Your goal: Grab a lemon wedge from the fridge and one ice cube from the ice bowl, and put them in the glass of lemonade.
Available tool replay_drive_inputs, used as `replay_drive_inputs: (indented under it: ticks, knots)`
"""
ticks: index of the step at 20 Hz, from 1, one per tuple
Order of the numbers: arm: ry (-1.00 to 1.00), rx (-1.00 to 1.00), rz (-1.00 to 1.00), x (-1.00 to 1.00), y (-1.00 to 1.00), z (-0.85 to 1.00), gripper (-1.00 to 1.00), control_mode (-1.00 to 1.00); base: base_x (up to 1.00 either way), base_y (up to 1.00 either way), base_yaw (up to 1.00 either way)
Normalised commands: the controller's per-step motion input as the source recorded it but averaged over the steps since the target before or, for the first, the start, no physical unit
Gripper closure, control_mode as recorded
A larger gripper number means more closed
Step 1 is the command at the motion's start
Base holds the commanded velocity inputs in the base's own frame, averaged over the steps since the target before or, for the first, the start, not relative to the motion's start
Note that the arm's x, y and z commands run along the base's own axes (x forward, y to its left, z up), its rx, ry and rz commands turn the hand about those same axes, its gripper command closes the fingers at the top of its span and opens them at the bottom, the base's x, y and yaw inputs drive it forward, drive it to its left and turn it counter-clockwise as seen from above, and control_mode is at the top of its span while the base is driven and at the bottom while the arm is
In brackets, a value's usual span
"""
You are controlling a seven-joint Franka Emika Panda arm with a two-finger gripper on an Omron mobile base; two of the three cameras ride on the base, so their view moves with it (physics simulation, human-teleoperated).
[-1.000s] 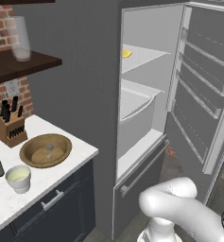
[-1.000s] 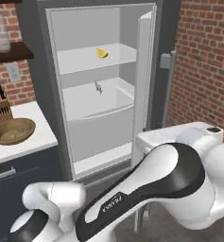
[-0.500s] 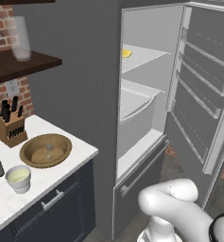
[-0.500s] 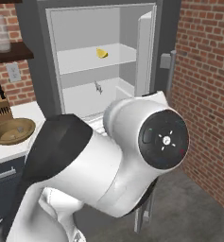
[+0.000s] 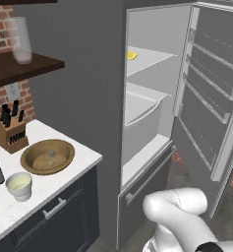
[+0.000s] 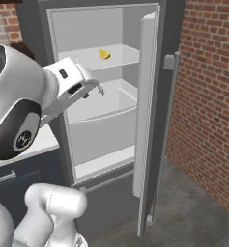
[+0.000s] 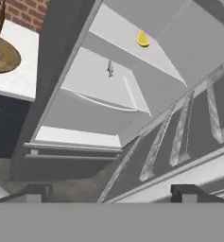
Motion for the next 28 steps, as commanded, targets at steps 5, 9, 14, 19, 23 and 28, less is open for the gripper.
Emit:
replay_drive_inputs:
  ticks: [5, 9, 14, 19, 23, 28]
  knots:
    - [0.3, -0.52, -0.27, 0.58, 0.91, 0.01, -1.0, -1.0, 0.0, 0.0, 0.0]
    - [0.22, -0.52, -0.32, 0.94, 0.43, -0.06, -1.0, -1.0, 0.0, 0.0, 0.0]
    - [0.15, -0.37, -0.35, 0.93, 0.01, 0.0, -1.0, -1.0, 0.0, 0.0, 0.0]
    - [0.06, -0.21, -0.37, 0.98, -0.22, -0.19, -1.0, -1.0, 0.0, 0.0, 0.0]
    - [0.05, -0.04, -0.36, 1.0, -0.5, -0.64, -1.0, -1.0, 0.0, 0.0, 0.0]
    - [0.05, 0.0, -0.28, 0.72, -0.61, -0.34, -1.0, -1.0, 0.0, 0.0, 0.0]
